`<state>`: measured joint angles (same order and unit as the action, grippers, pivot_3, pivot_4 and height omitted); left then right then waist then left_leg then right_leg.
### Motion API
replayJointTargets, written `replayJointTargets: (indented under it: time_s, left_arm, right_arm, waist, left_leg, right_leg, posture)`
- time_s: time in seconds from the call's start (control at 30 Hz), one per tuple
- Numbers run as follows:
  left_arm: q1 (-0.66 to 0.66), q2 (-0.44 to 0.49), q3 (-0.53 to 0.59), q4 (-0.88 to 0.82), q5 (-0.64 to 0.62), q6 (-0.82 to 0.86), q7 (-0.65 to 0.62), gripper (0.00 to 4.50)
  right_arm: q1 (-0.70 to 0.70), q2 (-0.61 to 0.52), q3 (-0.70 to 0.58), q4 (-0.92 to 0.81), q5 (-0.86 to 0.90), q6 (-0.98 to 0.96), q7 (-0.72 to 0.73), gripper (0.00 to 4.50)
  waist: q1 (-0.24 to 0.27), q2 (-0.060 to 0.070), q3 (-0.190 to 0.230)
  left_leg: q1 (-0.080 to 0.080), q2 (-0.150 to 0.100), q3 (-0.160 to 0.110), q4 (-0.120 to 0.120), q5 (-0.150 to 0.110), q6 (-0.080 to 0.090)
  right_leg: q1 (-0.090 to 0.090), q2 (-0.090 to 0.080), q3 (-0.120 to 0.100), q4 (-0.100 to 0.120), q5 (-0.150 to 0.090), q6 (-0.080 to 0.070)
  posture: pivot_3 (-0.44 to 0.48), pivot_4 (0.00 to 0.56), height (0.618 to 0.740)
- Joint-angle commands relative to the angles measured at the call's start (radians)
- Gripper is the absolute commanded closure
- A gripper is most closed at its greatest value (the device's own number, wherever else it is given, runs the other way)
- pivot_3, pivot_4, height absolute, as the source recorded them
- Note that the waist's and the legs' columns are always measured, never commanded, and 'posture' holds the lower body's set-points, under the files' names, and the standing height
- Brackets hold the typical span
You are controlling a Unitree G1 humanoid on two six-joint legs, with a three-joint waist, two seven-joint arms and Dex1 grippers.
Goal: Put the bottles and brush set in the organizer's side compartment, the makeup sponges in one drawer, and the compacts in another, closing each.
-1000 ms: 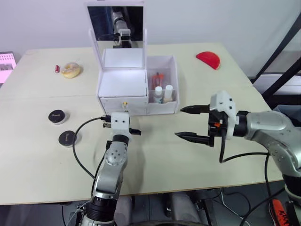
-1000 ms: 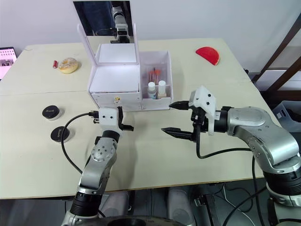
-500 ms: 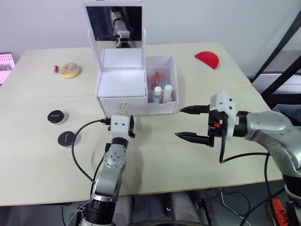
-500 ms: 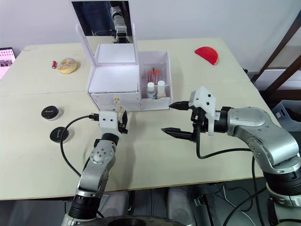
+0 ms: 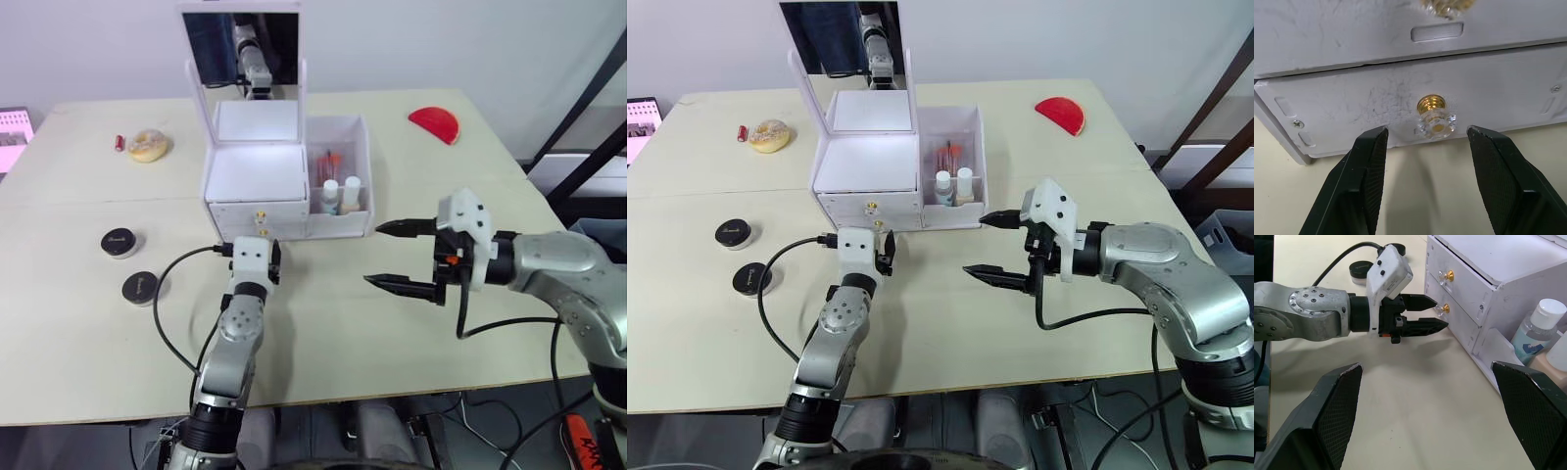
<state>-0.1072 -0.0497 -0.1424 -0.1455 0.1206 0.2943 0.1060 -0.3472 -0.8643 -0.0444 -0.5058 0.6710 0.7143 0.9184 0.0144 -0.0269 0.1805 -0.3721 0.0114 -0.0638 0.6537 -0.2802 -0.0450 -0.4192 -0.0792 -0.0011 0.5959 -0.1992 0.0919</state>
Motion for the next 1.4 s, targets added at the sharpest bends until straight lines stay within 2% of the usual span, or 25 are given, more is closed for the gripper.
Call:
replayJointTargets:
  time_s: [0.03,0.2,0.3,0.4,0.43,0.77,1.03,1.2,1.4]
  left_arm:
    - [-0.025,-0.011,0.001,-0.015,-0.003,-0.040,-0.003,1.80]
    - [-0.023,-0.013,0.000,-0.013,-0.012,-0.057,-0.011,1.80]
    - [-0.020,-0.016,-0.005,-0.014,-0.016,-0.069,-0.017,2.67]
    - [-0.025,-0.016,-0.006,-0.008,-0.020,-0.081,-0.022,4.12]
    - [-0.026,-0.015,-0.007,-0.007,-0.020,-0.084,-0.024,4.21]
    - [0.007,0.008,-0.020,-0.039,-0.022,-0.065,-0.055,4.21]
    - [0.148,0.091,-0.071,-0.225,-0.053,-0.039,-0.192,4.21]
    - [0.293,0.175,-0.110,-0.345,-0.067,-0.046,-0.278,4.21]
    - [0.460,0.240,-0.101,-0.473,-0.116,-0.036,-0.326,4.21]
  right_arm:
    - [-0.016,-0.005,-0.019,-0.025,0.003,-0.007,-0.001,0.00]
    - [-0.010,-0.006,-0.019,-0.027,0.001,-0.009,-0.001,0.00]
    - [-0.005,-0.008,-0.020,-0.030,0.000,-0.009,-0.001,0.00]
    - [-0.005,-0.009,-0.018,-0.028,-0.002,-0.009,-0.001,0.00]
    - [-0.002,-0.010,-0.019,-0.029,-0.004,-0.010,0.000,0.00]
    - [0.002,-0.009,-0.017,-0.036,-0.006,-0.012,-0.004,0.00]
    - [0.013,-0.010,-0.013,-0.035,-0.013,-0.017,0.000,0.00]
    - [0.005,-0.012,-0.008,-0.017,-0.030,-0.027,0.015,0.00]
    - [-0.010,-0.009,-0.002,0.004,-0.049,-0.039,0.033,0.00]
  waist:
    - [0.001,0.000,0.000]
    - [0.001,0.000,0.000]
    - [0.001,0.000,0.000]
    - [0.000,0.000,0.000]
    - [0.001,0.000,0.000]
    - [0.001,0.000,0.000]
    - [0.002,0.000,0.000]
    - [0.000,0.000,0.000]
    - [-0.002,0.000,0.000]
  left_leg:
    - [0.000,0.000,0.000,0.000,0.000,0.000]
    - [0.000,0.000,0.000,0.000,0.000,0.000]
    - [0.000,0.000,0.000,0.000,0.000,0.000]
    - [0.000,0.000,0.000,0.000,0.000,0.000]
    - [0.000,0.000,0.000,0.000,0.000,0.000]
    - [0.000,0.000,0.000,0.000,0.000,0.000]
    - [-0.001,0.000,0.000,-0.003,0.000,0.000]
    - [-0.002,0.000,0.000,-0.002,0.000,0.000]
    - [-0.002,0.000,0.000,-0.003,0.000,0.000]
  right_leg:
    - [0.000,0.000,0.000,0.000,0.000,0.000]
    - [0.000,0.000,0.000,0.000,0.000,0.000]
    - [0.000,0.000,0.000,0.000,0.000,0.000]
    - [0.000,0.000,0.000,0.000,0.000,0.000]
    - [0.000,0.000,0.000,0.000,0.000,0.000]
    - [0.000,0.000,0.000,0.000,0.000,0.000]
    - [-0.002,0.000,0.000,-0.001,0.000,0.000]
    - [-0.002,-0.001,0.000,-0.002,-0.001,0.000]
    - [-0.004,-0.001,0.000,-0.002,-0.002,0.003]
  posture:
    - [0.000,0.150,0.739]
    - [0.000,0.150,0.739]
    - [0.000,0.150,0.739]
    - [0.000,0.150,0.739]
    - [0.000,0.150,0.739]
    - [0.000,0.150,0.739]
    - [0.000,0.150,0.739]
    - [0.000,0.150,0.739]
    - [0.000,0.150,0.739]
